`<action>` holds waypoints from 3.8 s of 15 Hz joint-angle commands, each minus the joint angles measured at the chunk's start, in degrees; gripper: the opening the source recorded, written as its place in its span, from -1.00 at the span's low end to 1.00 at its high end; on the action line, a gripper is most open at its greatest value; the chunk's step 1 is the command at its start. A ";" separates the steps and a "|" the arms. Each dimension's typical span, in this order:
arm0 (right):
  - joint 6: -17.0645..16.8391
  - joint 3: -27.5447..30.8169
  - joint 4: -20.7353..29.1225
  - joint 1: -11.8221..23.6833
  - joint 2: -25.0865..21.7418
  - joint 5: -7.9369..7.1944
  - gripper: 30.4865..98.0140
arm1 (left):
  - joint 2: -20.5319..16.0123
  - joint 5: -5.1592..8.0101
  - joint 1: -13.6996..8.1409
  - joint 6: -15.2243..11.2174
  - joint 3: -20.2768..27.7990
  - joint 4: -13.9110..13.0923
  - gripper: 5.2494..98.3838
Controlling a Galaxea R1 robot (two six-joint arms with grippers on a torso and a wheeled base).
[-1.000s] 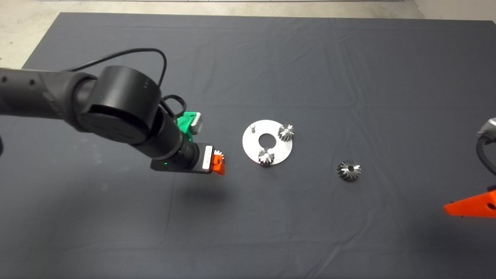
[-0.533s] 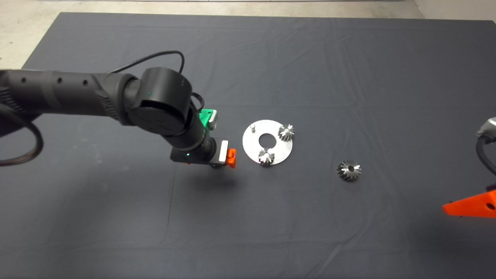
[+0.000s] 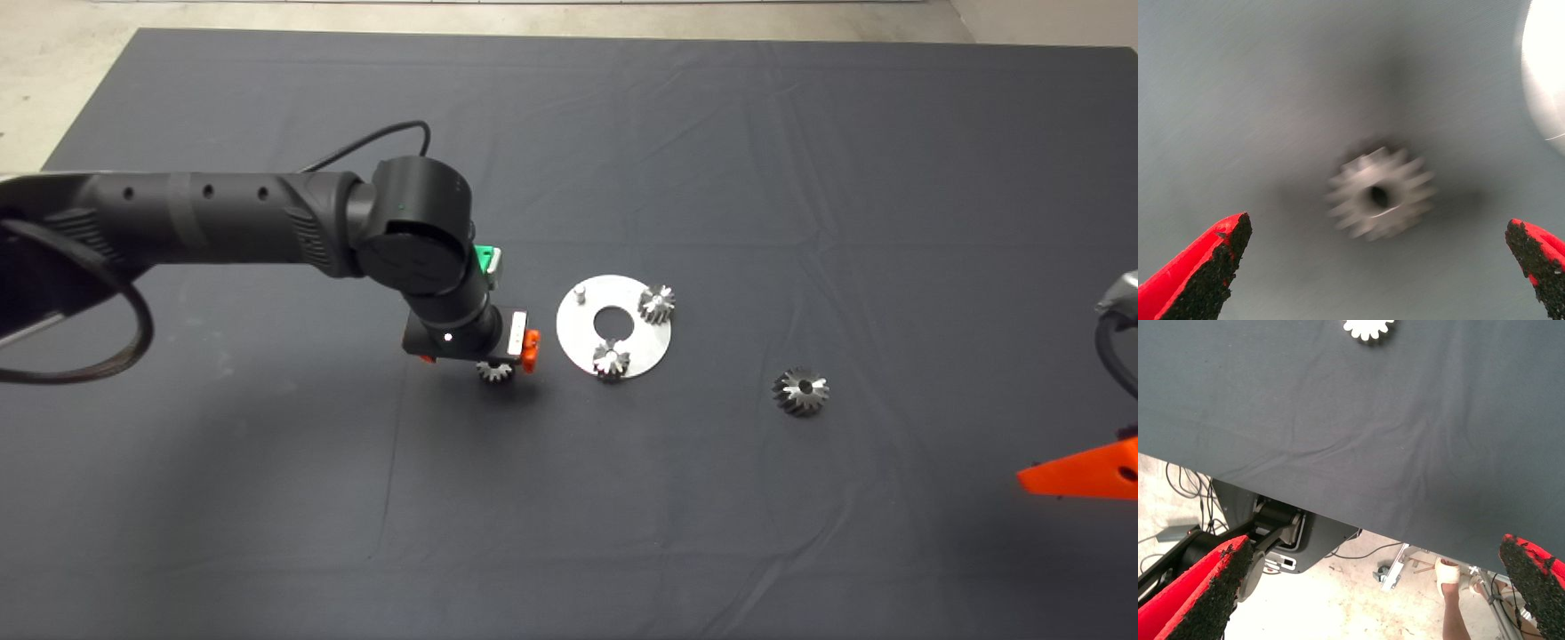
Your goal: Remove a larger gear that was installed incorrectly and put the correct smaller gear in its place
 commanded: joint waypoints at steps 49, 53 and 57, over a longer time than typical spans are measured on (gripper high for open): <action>0.16 0.22 1.82 1.09 -0.16 0.21 0.99 | 3.94 0.28 3.00 5.64 -7.72 1.86 -0.02; 0.24 0.22 1.82 1.09 -0.25 0.21 0.99 | 3.77 0.46 2.95 6.30 -8.16 1.68 -0.14; 0.07 0.22 1.91 1.09 -0.95 0.30 0.99 | 4.03 0.46 2.95 6.39 -8.16 1.60 -0.23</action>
